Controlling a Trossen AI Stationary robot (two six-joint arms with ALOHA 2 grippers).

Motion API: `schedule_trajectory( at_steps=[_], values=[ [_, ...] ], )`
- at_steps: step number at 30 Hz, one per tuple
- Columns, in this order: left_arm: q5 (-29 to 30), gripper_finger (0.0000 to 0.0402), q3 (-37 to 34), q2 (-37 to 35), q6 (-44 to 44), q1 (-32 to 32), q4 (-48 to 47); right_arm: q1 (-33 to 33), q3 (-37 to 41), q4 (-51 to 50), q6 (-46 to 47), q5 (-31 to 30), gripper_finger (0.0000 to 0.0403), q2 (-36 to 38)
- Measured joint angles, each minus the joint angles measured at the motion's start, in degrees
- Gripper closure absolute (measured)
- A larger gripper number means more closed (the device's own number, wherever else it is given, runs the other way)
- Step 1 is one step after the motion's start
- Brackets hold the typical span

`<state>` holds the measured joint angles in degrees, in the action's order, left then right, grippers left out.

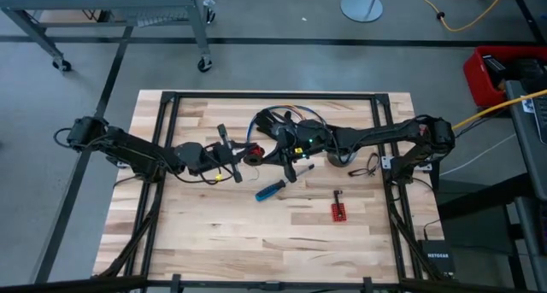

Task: Coil cords
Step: Uncoil the red wire from the spool

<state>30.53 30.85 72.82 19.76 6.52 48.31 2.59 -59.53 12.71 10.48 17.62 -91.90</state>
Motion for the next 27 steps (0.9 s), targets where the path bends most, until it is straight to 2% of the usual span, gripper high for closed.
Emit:
schedule_trajectory(
  at_steps=[6,12,17,20,23,27],
  values=[
    [-3.6,0.0401,0.4,0.0,1.3,0.0,-0.6,-0.1,0.1,0.2,0.0,0.0,0.0403,-0.1],
    [-4.9,0.0392,0.6,-0.2,-2.6,0.6,-4.5,-0.1,0.3,-0.4,0.0,-1.4,0.0403,-0.3],
    [-4.7,0.036,0.7,-0.2,-5.3,0.6,-4.8,-0.1,0.3,-3.3,1.2,-5.9,0.0403,-0.3],
    [-1.7,0.0334,0.8,-0.8,-5.9,0.7,-5.0,-0.1,0.4,-5.7,1.5,-8.6,0.0403,-0.4],
    [1.1,0.0308,0.7,-1.6,-6.2,0.6,-5.3,0.0,0.4,-6.2,1.5,-8.9,0.0403,-0.4],
    [1.7,0.0283,0.7,-3.3,-8.1,0.7,-7.4,0.0,0.4,-6.1,0.8,-8.9,0.0403,-0.3]
  ],
)
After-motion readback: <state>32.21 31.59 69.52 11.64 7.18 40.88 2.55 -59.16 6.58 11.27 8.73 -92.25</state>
